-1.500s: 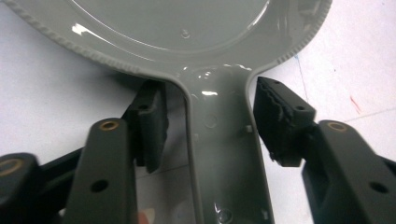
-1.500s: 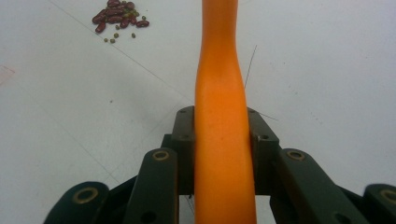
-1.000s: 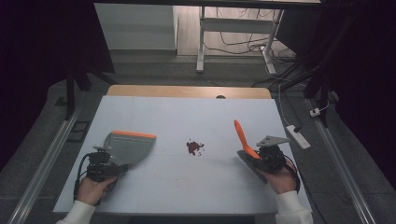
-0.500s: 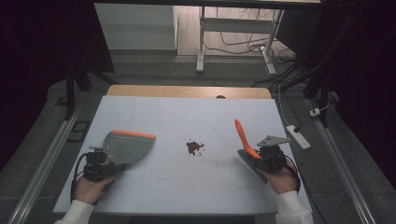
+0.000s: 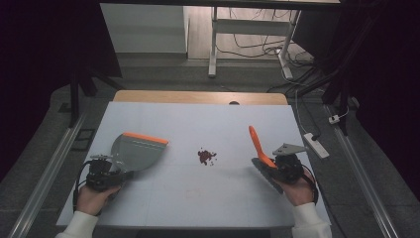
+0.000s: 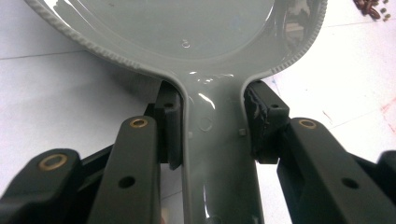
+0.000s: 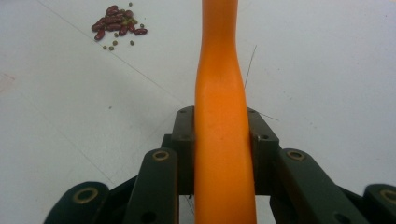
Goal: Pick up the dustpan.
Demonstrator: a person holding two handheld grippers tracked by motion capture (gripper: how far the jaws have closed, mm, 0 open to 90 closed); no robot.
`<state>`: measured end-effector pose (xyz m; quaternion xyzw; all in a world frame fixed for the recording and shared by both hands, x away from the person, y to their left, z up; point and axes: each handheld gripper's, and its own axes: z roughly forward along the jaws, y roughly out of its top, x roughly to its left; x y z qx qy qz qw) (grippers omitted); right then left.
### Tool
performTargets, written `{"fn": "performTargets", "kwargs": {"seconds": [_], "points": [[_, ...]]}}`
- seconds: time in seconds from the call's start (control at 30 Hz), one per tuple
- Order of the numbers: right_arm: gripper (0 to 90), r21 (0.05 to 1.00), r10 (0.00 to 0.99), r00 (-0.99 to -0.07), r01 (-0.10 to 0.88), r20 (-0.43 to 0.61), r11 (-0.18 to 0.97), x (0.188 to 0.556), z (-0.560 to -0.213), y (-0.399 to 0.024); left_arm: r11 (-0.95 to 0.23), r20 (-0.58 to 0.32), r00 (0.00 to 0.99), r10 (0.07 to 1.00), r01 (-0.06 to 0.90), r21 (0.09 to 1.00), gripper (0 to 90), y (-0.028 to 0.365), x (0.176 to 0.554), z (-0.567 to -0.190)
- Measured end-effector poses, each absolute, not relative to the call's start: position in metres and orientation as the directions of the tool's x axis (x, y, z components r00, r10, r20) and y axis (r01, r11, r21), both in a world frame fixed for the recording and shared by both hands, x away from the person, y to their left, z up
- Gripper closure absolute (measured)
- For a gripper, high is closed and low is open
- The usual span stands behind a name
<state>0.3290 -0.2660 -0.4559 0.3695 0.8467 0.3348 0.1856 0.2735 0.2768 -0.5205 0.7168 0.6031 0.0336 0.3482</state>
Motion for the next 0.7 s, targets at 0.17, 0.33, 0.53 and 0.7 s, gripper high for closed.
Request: {"fn": "performTargets", "kwargs": {"seconds": [0.17, 0.33, 0.53, 0.7], "points": [[70.4, 0.711, 0.754, -0.654, 0.501, -0.062, 0.493, 0.331, -0.455, -0.265, -0.042, -0.382, 0.306, 0.872, 0.824, 0.565, 61.3, 0.278, 0.279, -0.519], [70.4, 0.712, 0.756, -0.651, 0.5, -0.066, 0.493, 0.333, -0.454, -0.264, -0.044, -0.401, 0.335, 0.853, 0.811, 0.583, 61.3, 0.279, 0.283, -0.519], [70.4, 0.715, 0.757, -0.65, 0.5, -0.063, 0.489, 0.336, -0.453, -0.262, -0.054, -0.402, 0.359, 0.842, 0.798, 0.6, 61.2, 0.279, 0.289, -0.518], [70.4, 0.719, 0.75, -0.658, 0.491, -0.066, 0.493, 0.341, -0.452, -0.253, -0.082, -0.382, 0.387, 0.839, 0.784, 0.615, 61.2, 0.277, 0.295, -0.515]]}}
